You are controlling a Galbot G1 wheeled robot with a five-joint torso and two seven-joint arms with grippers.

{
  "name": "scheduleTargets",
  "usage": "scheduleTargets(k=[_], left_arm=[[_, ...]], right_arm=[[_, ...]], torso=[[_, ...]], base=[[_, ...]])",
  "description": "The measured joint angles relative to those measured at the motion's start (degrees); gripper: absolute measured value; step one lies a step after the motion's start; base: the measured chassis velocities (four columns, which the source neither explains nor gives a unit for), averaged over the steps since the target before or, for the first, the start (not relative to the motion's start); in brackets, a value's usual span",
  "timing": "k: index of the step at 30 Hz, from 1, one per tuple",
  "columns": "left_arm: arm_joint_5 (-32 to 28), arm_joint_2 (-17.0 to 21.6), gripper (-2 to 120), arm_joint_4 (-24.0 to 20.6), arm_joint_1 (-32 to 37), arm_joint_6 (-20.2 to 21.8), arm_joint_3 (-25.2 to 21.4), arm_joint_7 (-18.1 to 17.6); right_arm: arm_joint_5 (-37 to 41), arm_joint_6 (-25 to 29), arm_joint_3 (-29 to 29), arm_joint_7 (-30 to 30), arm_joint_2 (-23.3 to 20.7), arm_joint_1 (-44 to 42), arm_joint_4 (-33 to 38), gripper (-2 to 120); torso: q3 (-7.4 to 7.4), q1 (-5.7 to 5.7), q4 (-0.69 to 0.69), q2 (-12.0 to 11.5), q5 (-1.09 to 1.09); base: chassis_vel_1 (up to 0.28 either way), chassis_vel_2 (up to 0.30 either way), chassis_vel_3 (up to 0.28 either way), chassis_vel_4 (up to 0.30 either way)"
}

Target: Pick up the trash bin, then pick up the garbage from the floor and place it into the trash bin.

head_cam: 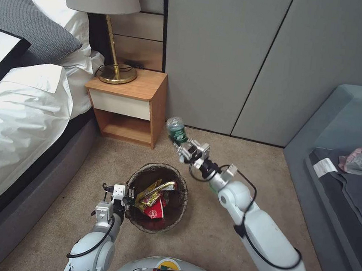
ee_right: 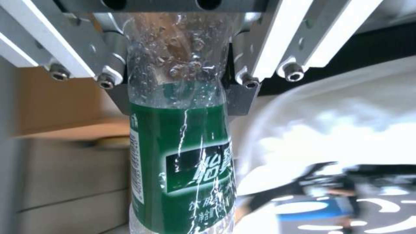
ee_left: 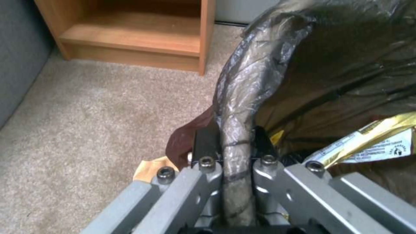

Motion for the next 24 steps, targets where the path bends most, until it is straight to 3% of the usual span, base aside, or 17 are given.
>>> scheduleTargets(k=[1,4,7,14,24], left_arm=[[0.00,0.00,2,0.00,0.00,0.00,0.00,0.00],[0.02,0.00,2,0.00,-0.32,0.02,0.18,0.00],[0.03,-0.02,2,-0.01,-0.45,0.03,0.39,0.01],[0.15,-0.12,2,-0.46,-0.63,0.18,0.82,0.01],[0.15,-0.27,2,-1.02,-0.52,0.27,0.84,0.01]], right_arm=[[0.00,0.00,0.00,0.00,0.00,0.00,0.00,30],[1.44,-1.56,-5.80,0.17,-5.97,-3.47,6.66,30],[0.09,-1.60,-8.19,0.57,-7.16,-4.81,8.12,30],[-4.08,-1.06,-11.58,0.37,-7.45,-7.26,6.88,30],[-7.41,1.21,-13.50,-0.43,-5.51,-7.69,-0.64,30]], torso=[[0.00,0.00,0.00,0.00,0.00],[0.00,0.00,-0.01,0.00,0.00],[0.00,0.00,0.00,0.00,0.00],[0.00,0.00,0.00,0.00,0.01],[0.01,0.00,0.00,0.00,0.00]], base=[[0.000,0.000,0.000,0.000],[0.000,0.000,0.000,0.000],[0.000,0.000,0.000,0.000],[0.000,0.000,0.000,0.000],[0.000,0.000,0.000,0.000]])
